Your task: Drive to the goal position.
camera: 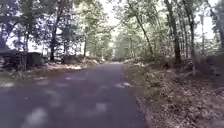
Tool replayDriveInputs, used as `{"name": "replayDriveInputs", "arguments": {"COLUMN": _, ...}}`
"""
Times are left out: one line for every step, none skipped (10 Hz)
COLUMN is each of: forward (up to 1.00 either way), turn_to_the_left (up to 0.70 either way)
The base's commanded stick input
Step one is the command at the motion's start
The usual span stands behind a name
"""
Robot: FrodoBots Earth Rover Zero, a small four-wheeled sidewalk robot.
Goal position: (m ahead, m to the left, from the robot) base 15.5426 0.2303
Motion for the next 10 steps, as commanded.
{"name": "replayDriveInputs", "arguments": {"forward": 0.7, "turn_to_the_left": 0.0}}
{"name": "replayDriveInputs", "arguments": {"forward": 0.7, "turn_to_the_left": 0.0}}
{"name": "replayDriveInputs", "arguments": {"forward": 0.7, "turn_to_the_left": 0.0}}
{"name": "replayDriveInputs", "arguments": {"forward": 0.7, "turn_to_the_left": 0.0}}
{"name": "replayDriveInputs", "arguments": {"forward": 0.7, "turn_to_the_left": 0.0}}
{"name": "replayDriveInputs", "arguments": {"forward": 0.7, "turn_to_the_left": 0.0}}
{"name": "replayDriveInputs", "arguments": {"forward": 0.7, "turn_to_the_left": 0.0}}
{"name": "replayDriveInputs", "arguments": {"forward": 0.7, "turn_to_the_left": 0.0}}
{"name": "replayDriveInputs", "arguments": {"forward": 0.7, "turn_to_the_left": 0.0}}
{"name": "replayDriveInputs", "arguments": {"forward": 0.7, "turn_to_the_left": 0.0}}
